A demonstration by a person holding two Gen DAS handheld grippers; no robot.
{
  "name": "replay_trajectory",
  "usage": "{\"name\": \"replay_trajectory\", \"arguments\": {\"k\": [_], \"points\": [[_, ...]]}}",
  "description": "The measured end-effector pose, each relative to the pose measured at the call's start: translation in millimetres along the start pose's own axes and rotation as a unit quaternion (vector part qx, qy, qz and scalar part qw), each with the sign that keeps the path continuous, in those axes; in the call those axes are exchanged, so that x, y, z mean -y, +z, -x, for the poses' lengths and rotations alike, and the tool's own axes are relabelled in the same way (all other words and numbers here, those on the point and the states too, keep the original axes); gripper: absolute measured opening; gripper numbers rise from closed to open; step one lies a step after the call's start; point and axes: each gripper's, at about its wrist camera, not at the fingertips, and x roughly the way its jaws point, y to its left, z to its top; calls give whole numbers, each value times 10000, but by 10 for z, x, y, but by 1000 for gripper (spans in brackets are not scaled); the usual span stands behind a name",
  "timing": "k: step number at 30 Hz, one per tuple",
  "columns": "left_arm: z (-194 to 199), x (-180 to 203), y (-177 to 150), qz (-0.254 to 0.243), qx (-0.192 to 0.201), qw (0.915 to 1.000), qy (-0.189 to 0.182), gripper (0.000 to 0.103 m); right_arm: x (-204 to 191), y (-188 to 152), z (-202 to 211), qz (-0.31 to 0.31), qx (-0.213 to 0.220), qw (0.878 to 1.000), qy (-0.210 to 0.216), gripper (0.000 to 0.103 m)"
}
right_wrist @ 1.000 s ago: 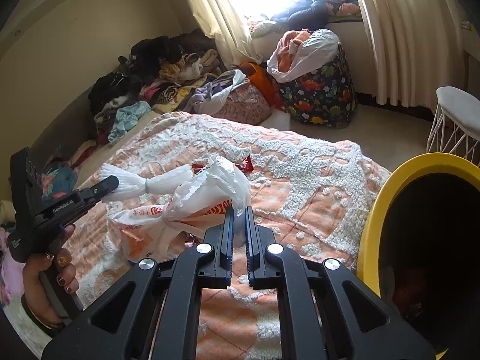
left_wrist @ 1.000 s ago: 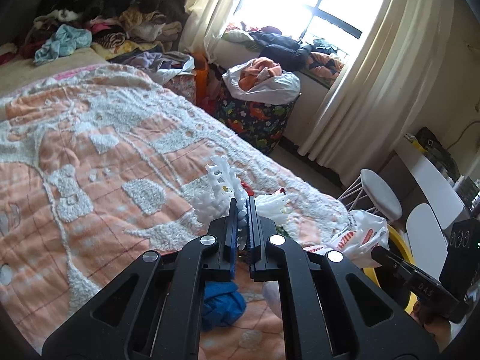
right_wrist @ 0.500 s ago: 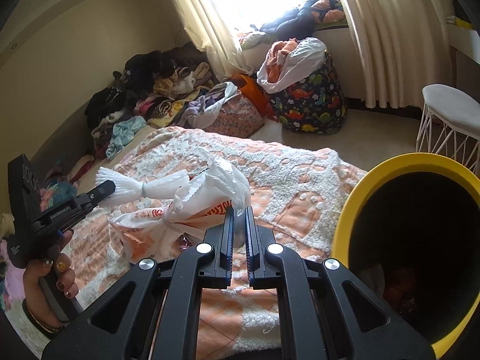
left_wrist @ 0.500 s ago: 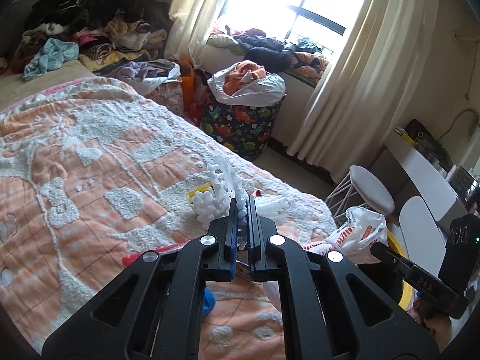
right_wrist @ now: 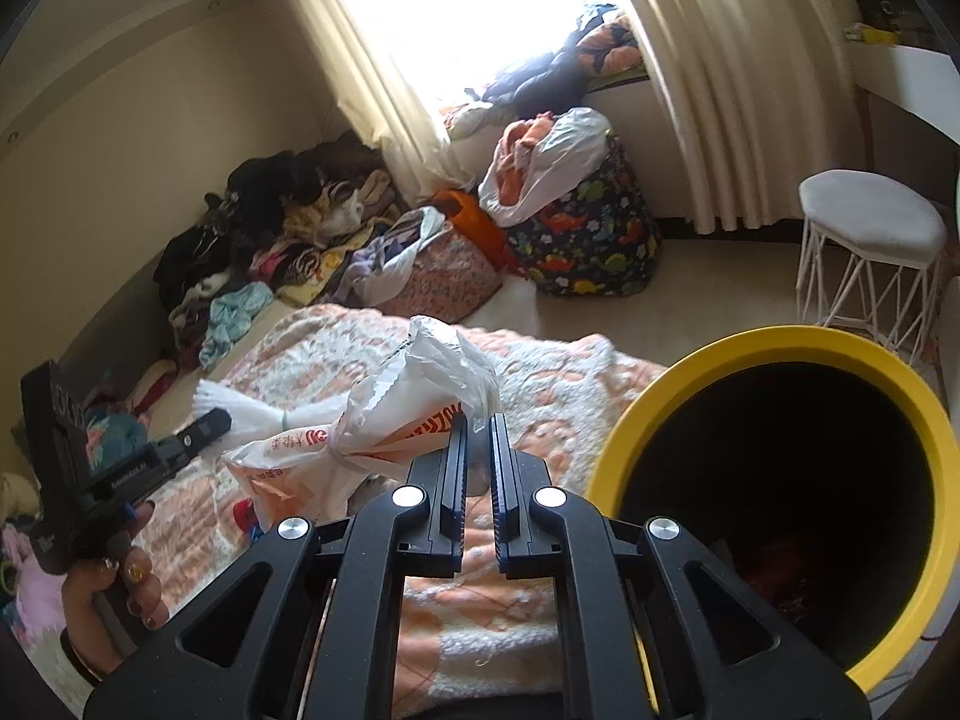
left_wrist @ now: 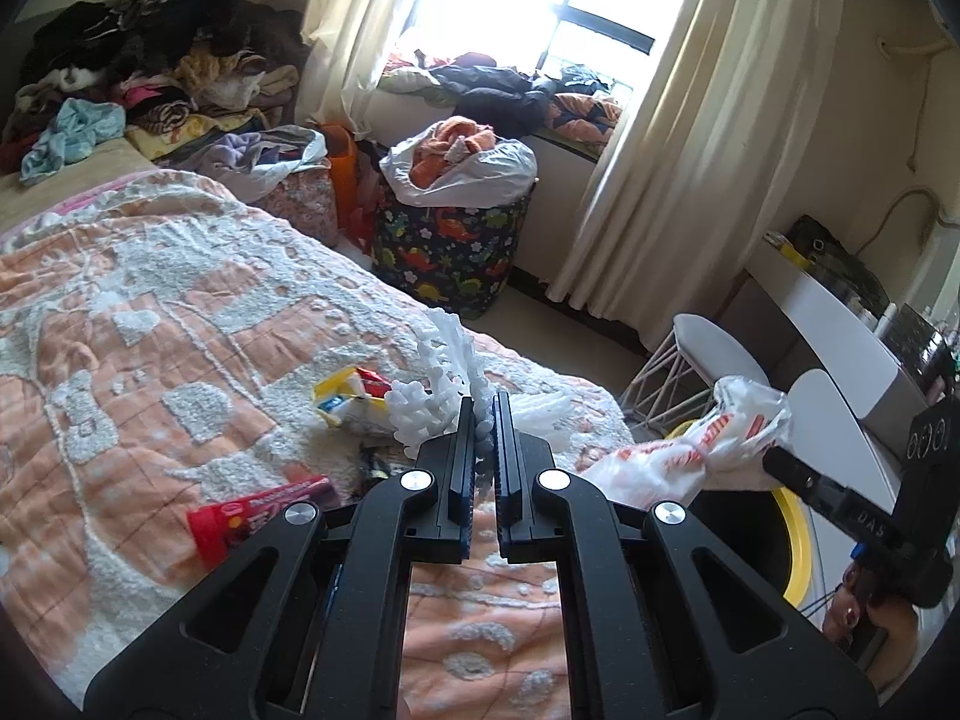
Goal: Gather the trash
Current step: 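Carry the white bag and white foam mesh over the yellow bin with both tools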
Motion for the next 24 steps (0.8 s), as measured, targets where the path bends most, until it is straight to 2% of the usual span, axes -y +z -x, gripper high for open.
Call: {"name": "replay_trajectory", "arguments": {"k": [24], "points": [[-203,706,-117,-676,-214,9964,-456,2,692,123,553,-877,694,9921,-562,7]]}}
